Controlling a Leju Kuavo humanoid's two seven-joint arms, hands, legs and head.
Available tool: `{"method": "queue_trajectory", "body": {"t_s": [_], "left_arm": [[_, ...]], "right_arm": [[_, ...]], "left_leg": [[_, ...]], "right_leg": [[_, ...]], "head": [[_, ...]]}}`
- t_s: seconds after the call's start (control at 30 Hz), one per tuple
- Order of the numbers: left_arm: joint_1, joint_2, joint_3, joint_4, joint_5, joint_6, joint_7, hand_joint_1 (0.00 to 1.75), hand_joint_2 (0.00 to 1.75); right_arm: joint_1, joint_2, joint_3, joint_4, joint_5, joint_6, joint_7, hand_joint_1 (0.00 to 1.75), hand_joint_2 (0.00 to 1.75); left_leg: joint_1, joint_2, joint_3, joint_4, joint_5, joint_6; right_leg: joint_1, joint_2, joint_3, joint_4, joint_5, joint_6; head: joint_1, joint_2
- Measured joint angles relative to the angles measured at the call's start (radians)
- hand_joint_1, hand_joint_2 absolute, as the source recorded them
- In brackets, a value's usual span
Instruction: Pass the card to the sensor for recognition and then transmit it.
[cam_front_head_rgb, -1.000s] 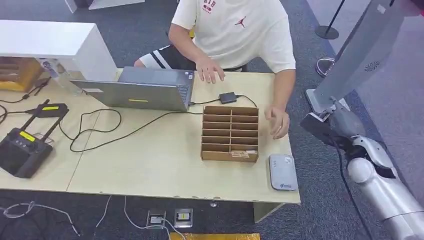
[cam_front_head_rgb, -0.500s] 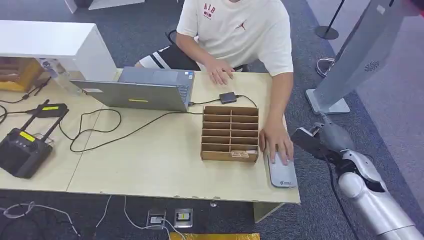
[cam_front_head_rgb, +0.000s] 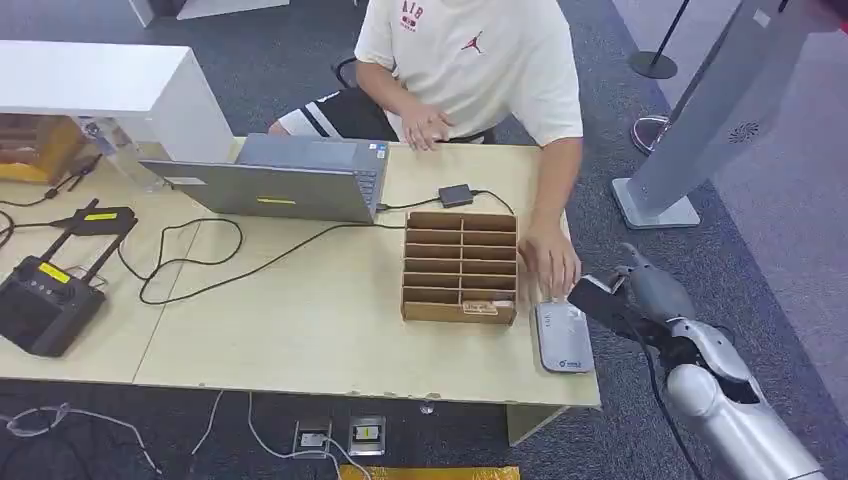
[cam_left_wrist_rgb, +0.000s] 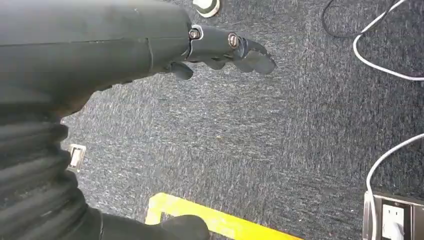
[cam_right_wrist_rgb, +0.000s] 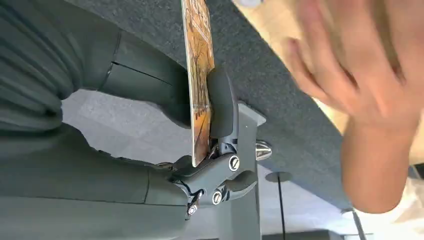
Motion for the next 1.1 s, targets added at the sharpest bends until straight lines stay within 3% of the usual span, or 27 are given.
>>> {"method": "queue_trajectory", "body": {"t_s": [1.1], "left_arm": [[0.0,-0.005,-0.005,0.0,-0.019,0.001,0.0,0.0,1.75]], "right_arm": [[0.093,0.032,0.001,-0.058,0.018,0.02,0.027,1.75,1.75]], "left_leg": [[0.0,0.0,0.0,0.0,0.0,0.0]], "right_leg": [[0.0,0.0,0.0,0.0,0.0,0.0]], "head": [[0.0,0.0]]}}
